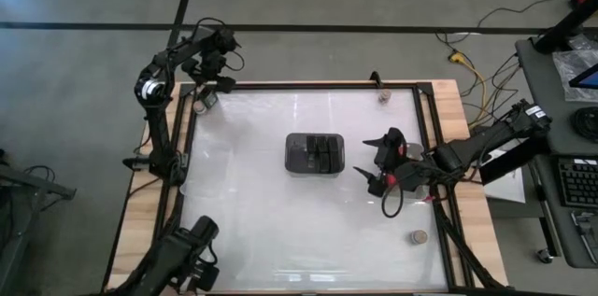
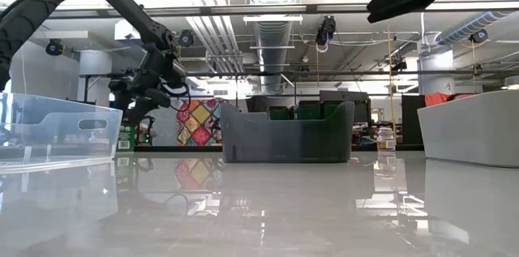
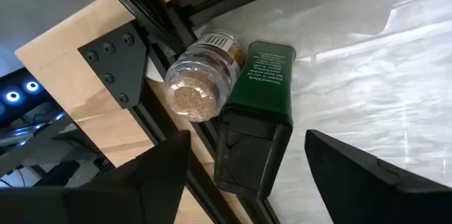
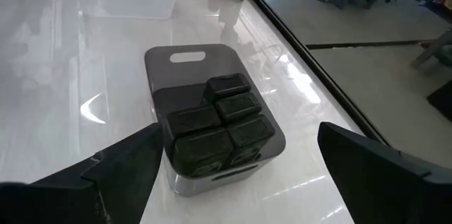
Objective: Sort spices by type
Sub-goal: Put the green spice can into the gray bin
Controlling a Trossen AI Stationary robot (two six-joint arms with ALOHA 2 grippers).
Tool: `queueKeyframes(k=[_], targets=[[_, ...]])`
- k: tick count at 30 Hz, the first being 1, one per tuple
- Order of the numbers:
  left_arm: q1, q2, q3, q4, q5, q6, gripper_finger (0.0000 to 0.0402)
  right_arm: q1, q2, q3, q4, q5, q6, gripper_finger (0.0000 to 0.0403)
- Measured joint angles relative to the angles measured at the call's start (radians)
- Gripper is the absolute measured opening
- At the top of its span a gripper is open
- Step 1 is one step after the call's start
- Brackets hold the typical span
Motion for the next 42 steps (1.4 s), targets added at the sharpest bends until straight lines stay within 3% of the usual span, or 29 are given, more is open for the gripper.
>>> queueKeyframes(k=[9,13,30,42], targets=[[-0.004,0.000,0.000,-0.001,0.026,0.010,0.0222,0.000,0.000,-0.001,-0.029,0.000,0.036,0.0366],[-0.012,0.000,0.000,-0.002,0.075,0.022,0.0217,0.000,0.000,-0.001,-0.031,0.000,0.035,0.0366],[-0.082,0.000,-0.002,-0.044,0.086,0.027,0.0215,0.000,0.000,-0.001,-0.051,0.000,0.035,0.0366],[-0.104,0.000,-0.022,-0.032,0.092,0.025,0.0178,0.000,0.000,-0.001,-0.051,0.000,0.035,0.0366]])
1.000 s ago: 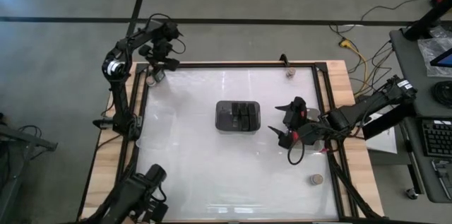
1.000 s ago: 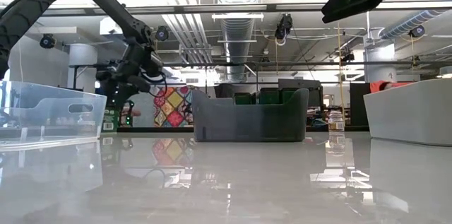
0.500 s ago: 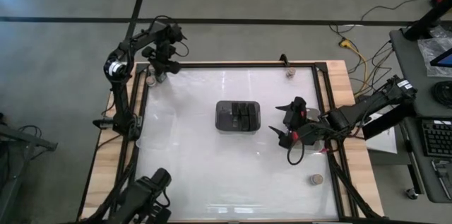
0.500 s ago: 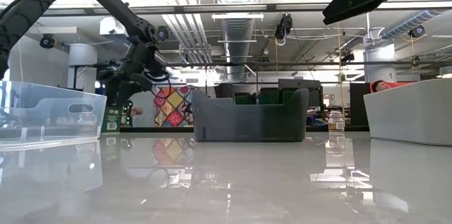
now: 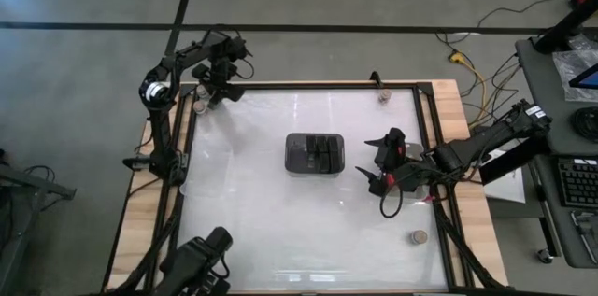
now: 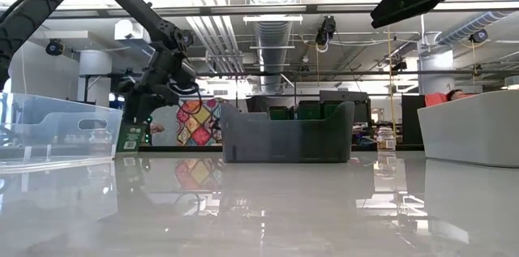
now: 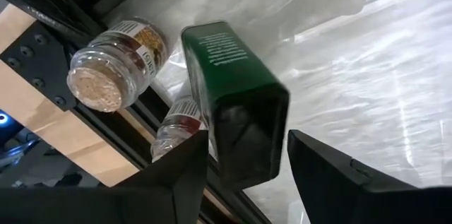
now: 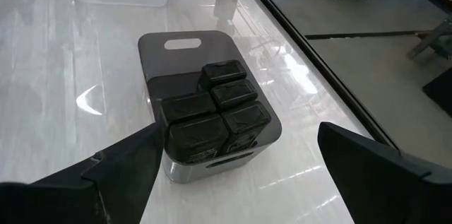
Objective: Sort spices by type
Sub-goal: Put the green spice can into the gray bin
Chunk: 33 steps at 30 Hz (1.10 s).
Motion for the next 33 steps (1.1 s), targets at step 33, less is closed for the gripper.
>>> queueKeyframes(k=[33], targets=[[0.016,0.000,-0.060,0.084,-0.128,0.039,0.0149,0.000,0.000,0.000,-0.002,-0.004,0.010,0.0366]])
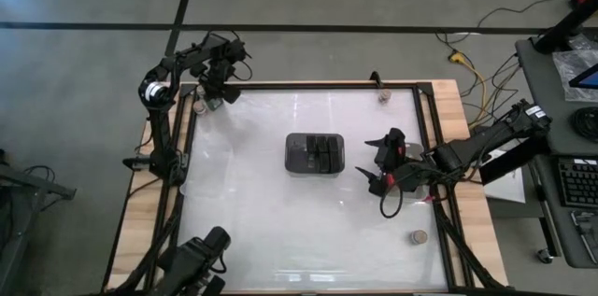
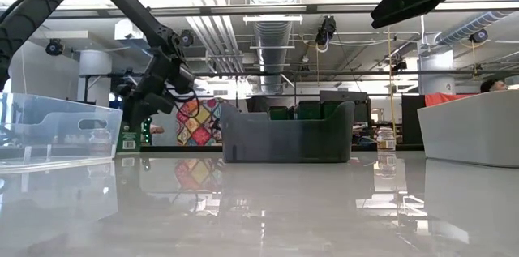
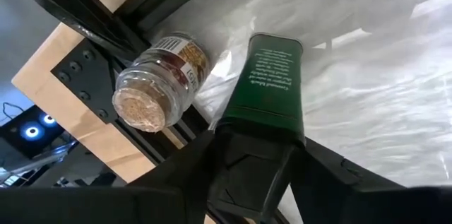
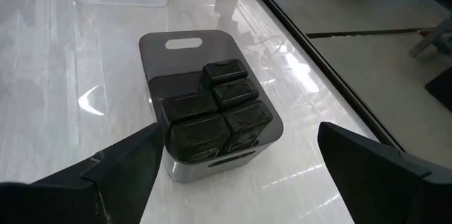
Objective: Sort spices by type
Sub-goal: Put the green spice can into the gray bin
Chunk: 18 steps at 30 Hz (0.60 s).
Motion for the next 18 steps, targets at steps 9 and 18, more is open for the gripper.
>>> queueKeyframes(k=[9,18], targets=[[-0.012,-0.006,0.000,-0.047,0.013,-0.029,0.0124,0.000,0.000,0.000,0.001,0.000,-0.001,0.0366],[-0.140,-0.159,0.002,-0.078,0.142,-0.102,0.0126,0.000,0.000,0.000,0.030,0.005,-0.084,0.0366]])
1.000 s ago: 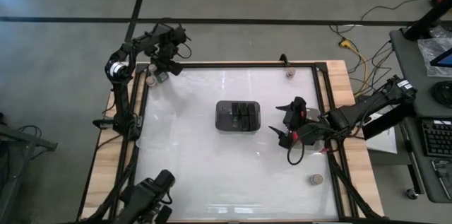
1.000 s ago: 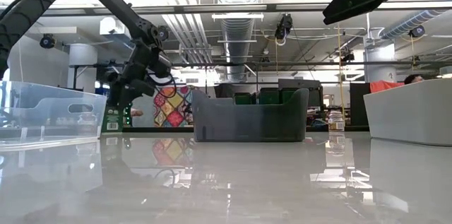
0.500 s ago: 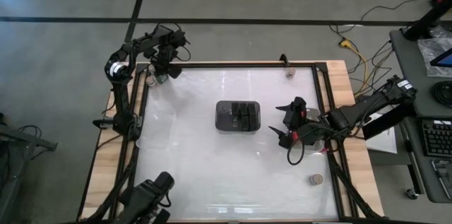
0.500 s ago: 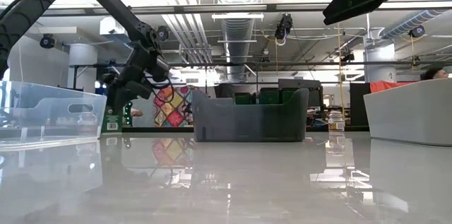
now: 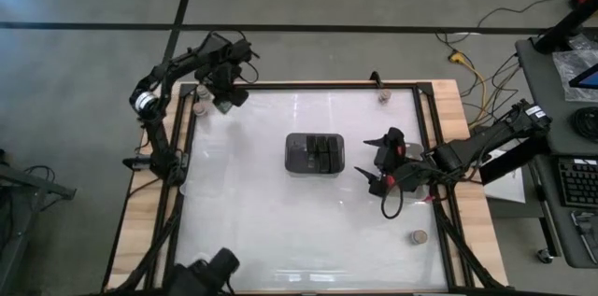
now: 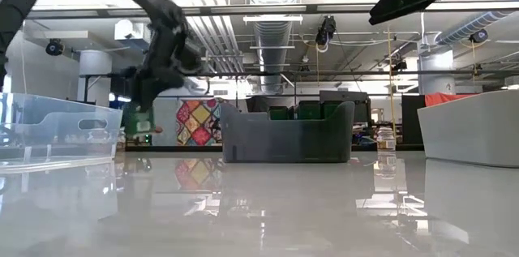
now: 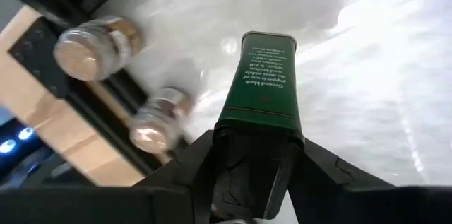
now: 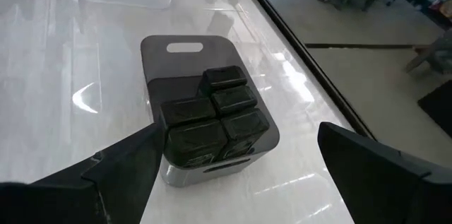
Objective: Sort spices by type
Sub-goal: Put the green spice can into the gray bin
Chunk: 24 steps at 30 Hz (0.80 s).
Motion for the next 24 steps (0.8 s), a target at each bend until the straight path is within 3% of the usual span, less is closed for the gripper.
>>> queueKeyframes(k=[7,14,18,24], targets=[[-0.165,-0.140,0.000,-0.001,0.050,-0.170,0.0126,0.000,0.000,0.000,0.002,0.000,-0.037,0.0366],[-0.449,-0.208,0.000,0.013,0.049,-0.400,0.0126,0.029,0.000,0.011,0.005,-0.085,-0.155,0.0366],[-0.639,-0.213,0.000,0.060,0.046,-0.565,0.0126,0.099,0.000,0.023,0.032,-0.144,-0.207,0.0366],[-0.878,-0.209,0.000,0.100,0.046,-0.832,0.0126,0.242,0.000,0.044,0.031,-0.151,-0.218,0.0366]])
